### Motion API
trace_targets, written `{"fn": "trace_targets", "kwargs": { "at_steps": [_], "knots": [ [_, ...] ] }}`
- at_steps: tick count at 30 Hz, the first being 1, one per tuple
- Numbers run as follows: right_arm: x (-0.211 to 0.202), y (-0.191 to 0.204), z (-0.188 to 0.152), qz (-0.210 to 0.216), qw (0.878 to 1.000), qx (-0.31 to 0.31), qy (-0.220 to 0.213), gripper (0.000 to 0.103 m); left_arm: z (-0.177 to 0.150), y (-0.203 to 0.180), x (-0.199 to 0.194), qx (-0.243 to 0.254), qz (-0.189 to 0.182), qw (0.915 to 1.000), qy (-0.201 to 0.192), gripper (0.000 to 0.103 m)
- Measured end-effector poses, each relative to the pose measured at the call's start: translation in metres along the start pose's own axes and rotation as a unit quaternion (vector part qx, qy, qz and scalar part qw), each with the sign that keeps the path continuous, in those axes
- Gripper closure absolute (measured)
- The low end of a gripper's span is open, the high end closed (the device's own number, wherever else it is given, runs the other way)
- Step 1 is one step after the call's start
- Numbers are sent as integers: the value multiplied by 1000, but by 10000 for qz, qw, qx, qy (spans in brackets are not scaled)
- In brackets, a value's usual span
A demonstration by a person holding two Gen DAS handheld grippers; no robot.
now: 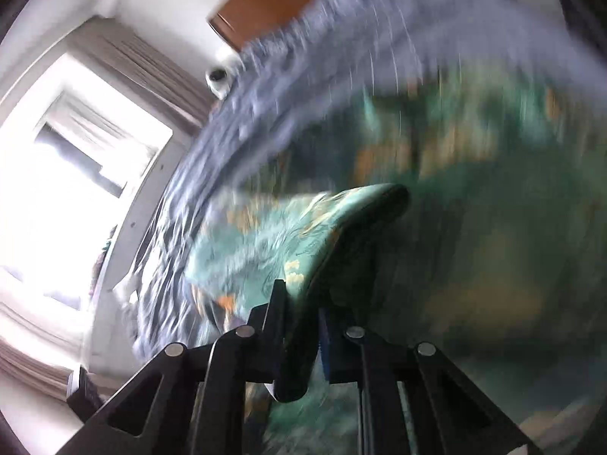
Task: Fold large clothes
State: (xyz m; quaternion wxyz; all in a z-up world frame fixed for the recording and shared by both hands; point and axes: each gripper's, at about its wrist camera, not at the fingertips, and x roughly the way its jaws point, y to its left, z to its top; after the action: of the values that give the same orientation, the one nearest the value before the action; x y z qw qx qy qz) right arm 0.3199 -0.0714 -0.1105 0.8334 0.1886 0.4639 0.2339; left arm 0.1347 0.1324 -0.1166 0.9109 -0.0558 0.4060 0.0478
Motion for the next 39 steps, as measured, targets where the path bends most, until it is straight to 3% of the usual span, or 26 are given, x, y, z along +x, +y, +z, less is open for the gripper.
{"fn": "trace_targets", "kwargs": {
  "at_steps": [2, 4, 8, 10, 13, 16, 18, 22, 25, 27, 29, 32, 36, 39],
  "knots": [
    [-3, -5, 24, -229, 9995, -149, -168, 88, 2, 1, 2, -32, -31, 10000, 9, 24],
    [10, -16, 40, -538, 9981, -298, -50, 88, 3, 1, 4, -33, -29, 10000, 29, 24],
    [53, -44, 33, -1222, 9907, -454, 389, 87, 8, 6, 9, -9, 24, 9999, 146, 24],
    [61, -53, 20, -1483, 9860, -550, 526, 73, 15, 9, 12, 52, -2, 9997, 219, 24],
    [49, -48, 10, -1772, 9794, -882, 393, 60, 35, 13, 15, 166, -73, 9996, 196, 24],
    [19, -21, 9, -2089, 9651, -1576, -105, 60, 68, 7, 23, 305, -315, 9988, 210, 23],
    [3, 10, 10, -1979, 9545, -2183, -452, 60, 93, -3, 37, 417, -568, 9971, 276, 23],
    [20, 38, 18, -1486, 9508, -2692, -371, 60, 133, -20, 85, 366, -776, 9953, 448, 24],
    [59, 22, 20, -1430, 9578, -2492, 48, 60, 140, -24, 125, 224, -739, 9936, 819, 39],
    [83, -3, 15, -1665, 9607, -2179, 439, 60, 131, -24, 160, 138, -618, 9899, 1270, 50],
    [95, -29, 10, -1740, 9679, -1691, 657, 61, 119, -19, 178, -14, -659, 9885, 1360, 52],
    [89, -39, 9, -1537, 9777, -1337, 513, 61, 115, -19, 177, -26, -654, 9892, 1314, 52],
    [95, -32, 7, -1713, 9707, -1596, 540, 61, 127, -20, 160, -15, -631, 9884, 1378, 52],
    [95, -29, 7, -1723, 9703, -1622, 500, 61, 152, -24, 153, -57, -850, 9884, 1257, 51]
  ]
}}
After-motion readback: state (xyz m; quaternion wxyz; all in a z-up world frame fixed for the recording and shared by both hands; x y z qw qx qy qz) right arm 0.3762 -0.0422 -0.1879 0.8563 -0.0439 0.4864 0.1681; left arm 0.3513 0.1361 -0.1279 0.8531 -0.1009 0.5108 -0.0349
